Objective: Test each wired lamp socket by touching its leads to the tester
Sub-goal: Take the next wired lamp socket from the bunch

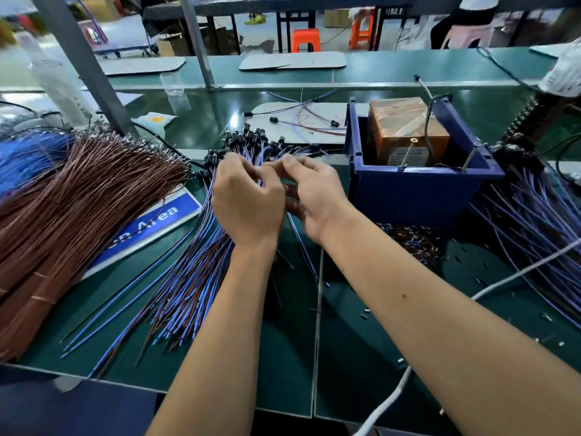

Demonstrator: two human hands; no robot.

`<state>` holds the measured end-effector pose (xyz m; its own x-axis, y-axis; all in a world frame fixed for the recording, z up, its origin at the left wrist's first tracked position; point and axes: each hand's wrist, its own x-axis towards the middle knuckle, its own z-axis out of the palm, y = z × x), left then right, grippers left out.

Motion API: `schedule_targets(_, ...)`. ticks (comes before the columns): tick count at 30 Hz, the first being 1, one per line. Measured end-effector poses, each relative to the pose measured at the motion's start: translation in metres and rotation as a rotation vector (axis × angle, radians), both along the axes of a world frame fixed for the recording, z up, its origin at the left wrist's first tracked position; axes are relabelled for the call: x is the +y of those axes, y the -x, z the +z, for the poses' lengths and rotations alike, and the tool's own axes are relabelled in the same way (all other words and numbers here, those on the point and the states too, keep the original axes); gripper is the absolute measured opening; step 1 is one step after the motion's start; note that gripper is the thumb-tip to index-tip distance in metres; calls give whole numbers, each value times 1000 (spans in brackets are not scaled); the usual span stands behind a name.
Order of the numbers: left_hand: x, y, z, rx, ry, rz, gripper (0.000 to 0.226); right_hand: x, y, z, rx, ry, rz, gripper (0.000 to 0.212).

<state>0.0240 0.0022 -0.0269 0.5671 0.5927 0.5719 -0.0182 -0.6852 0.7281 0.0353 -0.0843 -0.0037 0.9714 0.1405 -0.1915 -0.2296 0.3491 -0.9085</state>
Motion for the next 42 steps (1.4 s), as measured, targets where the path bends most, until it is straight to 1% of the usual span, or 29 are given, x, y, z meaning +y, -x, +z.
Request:
schedule_targets(2, 3, 1, 2, -82, 41, 103, 11, 1, 3, 8, -160, 74, -48, 24)
schedule_targets(5, 7, 2, 3, -153, 90, 177, 8, 0, 8, 30, -487, 217, -228, 23)
schedule_targets(7, 10, 2, 1, -140, 67, 187, 8, -5, 10, 52, -717, 294, -352, 19)
schedule_targets(8, 12, 2, -1, -114, 42, 191, 10, -9, 11, 64, -820, 300, -406, 18)
schedule_targets(9, 12, 2, -2, -79, 15, 195, 13, -14, 13, 77, -903, 281, -442, 17)
schedule_targets(11, 10, 4, 2, -29, -25, 198, 21, -26, 16, 102, -1003, 260, -481, 19)
schedule_targets(12, 6, 6, 6, -56, -33, 182, 24, -34, 18, 112, -1040, 327, -509, 21)
schedule_targets(13, 3, 8, 10, -125, -41, 145, 26, -41, 19, 118, -1085, 459, -521, 23)
schedule_targets(15, -6, 17, 19, -318, 7, -53, 33, -55, 23, 122, -1220, 764, -452, 24)
schedule_targets(16, -13, 24, 26, -384, 101, -192, 41, -59, 29, 120, -1279, 864, -368, 20)
schedule_targets(17, -22, 30, 34, -427, 223, -326, 48, -63, 36, 117, -1299, 930, -264, 19)
schedule_targets(19, -40, 40, 55, -470, 472, -513, 57, -68, 45, 111, -1281, 1009, -60, 28)
schedule_targets(20, -49, 42, 66, -478, 566, -587, 55, -72, 47, 108, -1263, 1054, 8, 28)
schedule_targets(22, -61, 45, 86, -497, 699, -729, 36, -84, 48, 101, -1228, 1120, 68, 27)
schedule_targets(23, -65, 44, 93, -504, 763, -782, 23, -90, 48, 99, -1213, 1106, 75, 28)
schedule_targets(24, -68, 43, 98, -501, 829, -827, 16, -97, 48, 97, -1203, 1064, 82, 30)
schedule_targets(25, -72, 41, 102, -492, 902, -872, 16, -106, 48, 94, -1189, 1005, 92, 31)
schedule_targets(27, -76, 39, 105, -447, 1105, -964, 18, -125, 48, 86, -1108, 880, 132, 32)
schedule_targets(29, -70, 32, 104, -373, 1349, -979, 23, -149, 49, 74, -981, 744, 144, 29)
schedule_targets(30, -66, 28, 102, -358, 1449, -975, 30, -163, 50, 65, -924, 694, 126, 26)
schedule_targets(32, -56, 19, 93, -389, 1587, -947, 41, -190, 50, 47, -844, 665, 84, 18)
schedule_targets(33, -51, 15, 88, -413, 1623, -926, 42, -202, 49, 37, -807, 671, 74, 12)
schedule_targets(35, -43, 8, 77, -440, 1605, -870, 41, -222, 49, 18, -729, 697, 77, 0)
schedule_targets(36, -40, 6, 71, -447, 1550, -825, 41, -231, 49, 8, -683, 711, 77, 4)
schedule_targets(38, -36, 5, 61, -447, 1358, -731, 39, -244, 50, -11, -600, 716, 81, 6)
schedule_targets(40, -40, 7, 49, -459, 1060, -677, 34, -248, 53, -24, -552, 666, 61, 5)
schedule_targets(41, -45, 11, 41, -469, 847, -650, 30, -247, 53, -28, -545, 630, 44, 5)
schedule_targets(42, -54, 15, 33, -461, 596, -633, 27, -244, 53, -31, -548, 591, 22, 6)
